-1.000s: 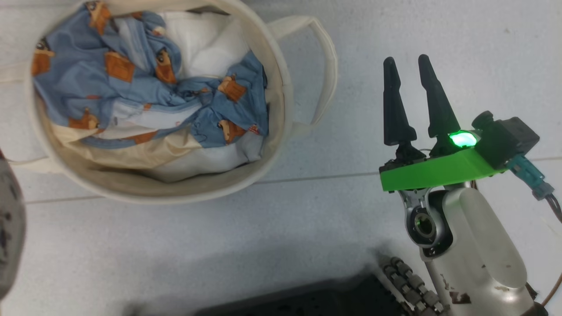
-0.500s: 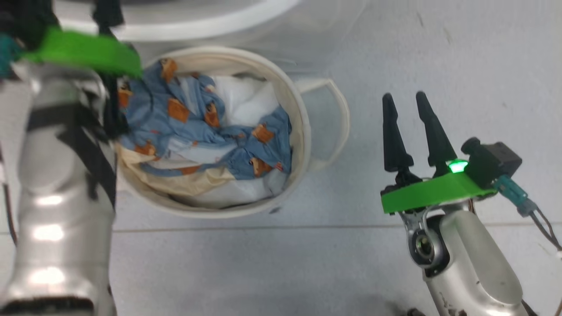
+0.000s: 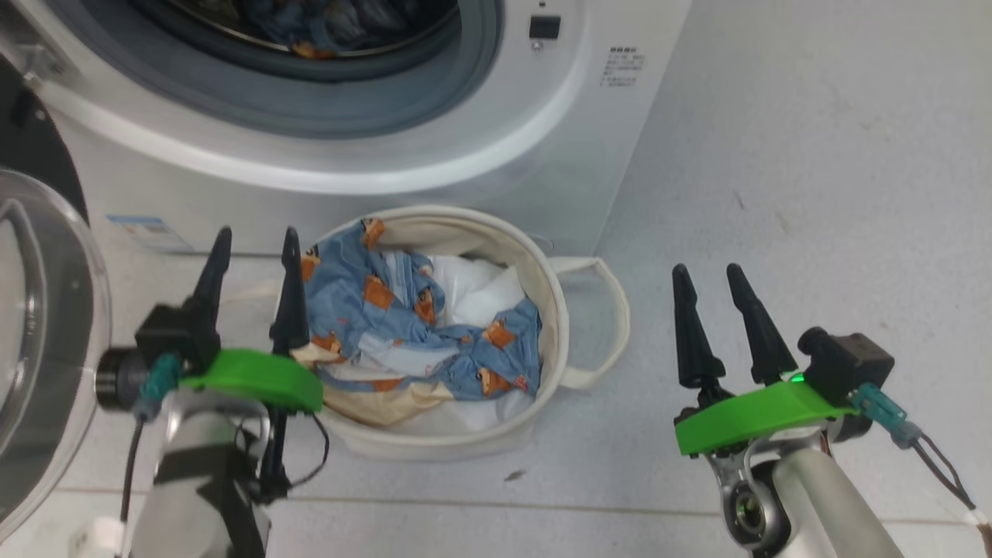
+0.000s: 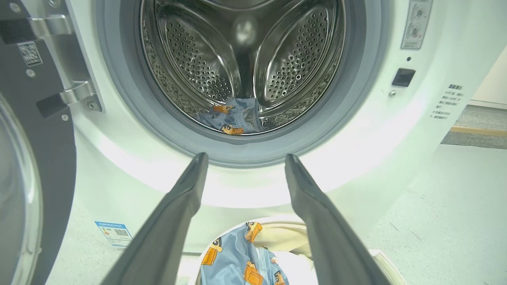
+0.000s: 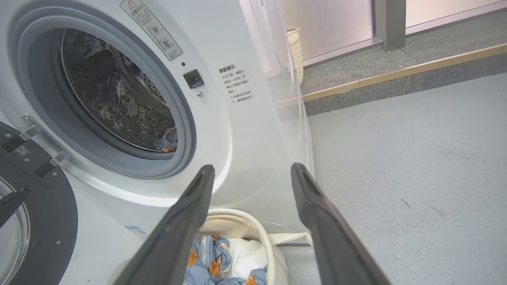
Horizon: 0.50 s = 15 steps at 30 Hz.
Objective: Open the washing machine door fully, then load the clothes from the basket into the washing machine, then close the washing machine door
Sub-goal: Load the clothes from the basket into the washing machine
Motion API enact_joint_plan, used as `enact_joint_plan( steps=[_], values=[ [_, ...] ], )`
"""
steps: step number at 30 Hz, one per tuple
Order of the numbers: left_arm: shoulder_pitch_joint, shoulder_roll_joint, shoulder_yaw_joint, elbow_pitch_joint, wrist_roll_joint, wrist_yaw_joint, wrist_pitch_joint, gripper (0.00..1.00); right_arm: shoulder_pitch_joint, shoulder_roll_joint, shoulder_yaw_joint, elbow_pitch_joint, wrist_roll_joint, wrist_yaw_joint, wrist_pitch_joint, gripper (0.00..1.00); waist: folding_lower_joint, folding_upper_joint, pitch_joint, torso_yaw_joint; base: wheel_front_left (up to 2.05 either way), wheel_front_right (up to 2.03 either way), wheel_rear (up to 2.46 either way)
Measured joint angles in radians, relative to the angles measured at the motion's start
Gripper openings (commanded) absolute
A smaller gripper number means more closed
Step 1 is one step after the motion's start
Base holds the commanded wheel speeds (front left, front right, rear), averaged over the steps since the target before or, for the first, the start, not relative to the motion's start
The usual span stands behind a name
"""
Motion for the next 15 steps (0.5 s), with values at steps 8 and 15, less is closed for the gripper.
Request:
enact_joint_plan(
  steps=[8, 15],
  values=[
    [0.191, -0.008, -0.024, -0.087, 0.000, 0.001, 0.000, 1.00, 0.049, 0.000, 0.000, 0.004, 0.009, 0.000, 0.000, 1.00, 0.0000, 0.0000, -0.098, 0.008, 0.00, 0.00, 0.00],
    [0.293, -0.008, -0.036, -0.126, -0.030, 0.028, 0.000, 1.00, 0.087, 0.000, 0.000, 0.010, 0.008, 0.000, 0.000, 1.00, -0.0001, 0.0000, -0.145, 0.001, 0.00, 0.00, 0.00]
  ],
)
